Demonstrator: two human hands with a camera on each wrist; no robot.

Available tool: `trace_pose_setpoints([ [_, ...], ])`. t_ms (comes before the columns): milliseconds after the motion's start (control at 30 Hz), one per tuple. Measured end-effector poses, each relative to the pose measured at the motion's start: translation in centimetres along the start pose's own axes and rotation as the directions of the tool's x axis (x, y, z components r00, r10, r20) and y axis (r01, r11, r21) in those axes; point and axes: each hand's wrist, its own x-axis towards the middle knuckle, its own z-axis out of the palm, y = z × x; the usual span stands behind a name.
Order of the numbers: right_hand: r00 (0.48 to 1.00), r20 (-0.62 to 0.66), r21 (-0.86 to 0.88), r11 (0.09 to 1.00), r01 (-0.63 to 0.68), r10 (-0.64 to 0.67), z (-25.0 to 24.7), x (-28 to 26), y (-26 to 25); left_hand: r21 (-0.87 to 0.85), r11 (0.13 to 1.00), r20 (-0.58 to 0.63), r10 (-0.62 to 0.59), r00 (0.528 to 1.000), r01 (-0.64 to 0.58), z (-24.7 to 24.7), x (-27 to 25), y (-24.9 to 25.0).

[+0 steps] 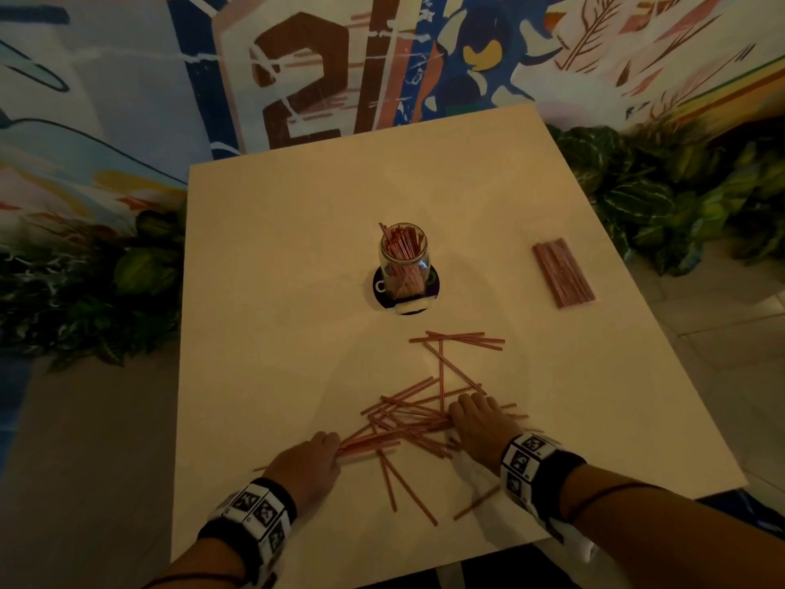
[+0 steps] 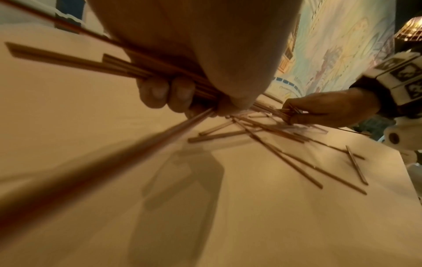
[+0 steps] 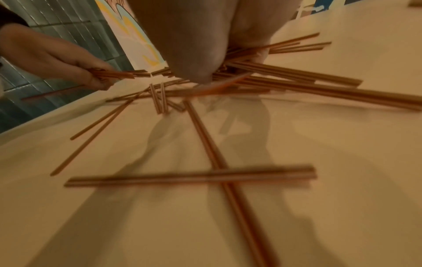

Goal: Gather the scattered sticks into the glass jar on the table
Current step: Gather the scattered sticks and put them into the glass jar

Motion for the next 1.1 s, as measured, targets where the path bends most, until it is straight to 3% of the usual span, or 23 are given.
trace_pose_setpoints([
  [100, 0.997, -0.041, 0.014, 0.998, 0.066, -0.066, -1.3, -0.2, 0.6, -0.118, 0.993, -0.026, 0.023, 0.999, -0.026, -1.1, -0.6, -0.4],
  [200, 0.995, -0.091, 0.149, 0.987, 0.065, -0.052, -2.6, -0.2, 1.0, -0.286, 0.957, -0.063, 0.024, 0.998, -0.041, -1.9, -0.9, -0.4],
  [267, 0.992, -0.127, 0.316, 0.947, 0.062, -0.023, -3.4, -0.2, 1.2, -0.496, 0.868, -0.096, -0.041, 0.995, -0.012, -2.0, -0.7, -0.2],
  [333, 0.990, -0.135, 0.508, 0.861, 0.027, 0.049, -4.2, -0.3, 1.2, -0.732, 0.681, -0.114, -0.144, 0.983, 0.015, -2.2, -0.3, 0.5],
  [433, 0.965, -0.152, 0.750, 0.660, -0.029, 0.214, -4.6, 0.2, 0.8, -0.913, 0.409, -0.100, -0.230, 0.968, 0.003, -2.9, 0.5, 2.6],
  [567, 0.910, -0.082, 0.956, 0.291, -0.044, 0.407, -4.2, 1.2, 0.5, -0.975, 0.222, -0.059, -0.274, 0.960, 0.004, -3.7, 1.7, 5.9],
  [633, 0.906, -0.014, 0.992, 0.117, -0.039, 0.422, -4.0, 1.4, 0.4, -0.981, 0.192, -0.041, -0.264, 0.964, 0.011, -4.0, 2.2, 7.3],
  [767, 0.903, 0.072, 0.976, -0.217, 0.024, 0.423, -4.7, 1.1, 0.5, -0.970, 0.241, -0.041, -0.243, 0.969, 0.019, -4.4, 3.2, 9.2],
  [833, 0.912, 0.056, 0.944, -0.320, 0.085, 0.406, -5.5, 0.8, 0.4, -0.969, 0.247, -0.051, -0.222, 0.974, 0.005, -4.9, 3.4, 9.8],
  [900, 0.927, -0.005, 0.928, -0.344, 0.144, 0.375, -6.2, 0.6, 0.1, -0.971, 0.239, -0.074, -0.220, 0.973, -0.020, -5.9, 3.3, 10.5],
  [967, 0.938, -0.034, 0.949, -0.282, 0.138, 0.345, -6.8, 0.4, -0.5, -0.968, 0.243, -0.114, -0.226, 0.968, -0.057, -6.8, 3.3, 11.2],
  [1033, 0.943, -0.070, 0.990, -0.092, 0.105, 0.327, -6.9, 0.4, -1.3, -0.959, 0.239, -0.203, -0.216, 0.955, -0.150, -7.9, 3.2, 11.7],
  [1100, 0.945, -0.144, 0.975, 0.203, 0.085, 0.293, -6.8, 0.3, -2.0, -0.945, 0.247, -0.260, -0.183, 0.948, -0.212, -8.6, 3.4, 12.1],
])
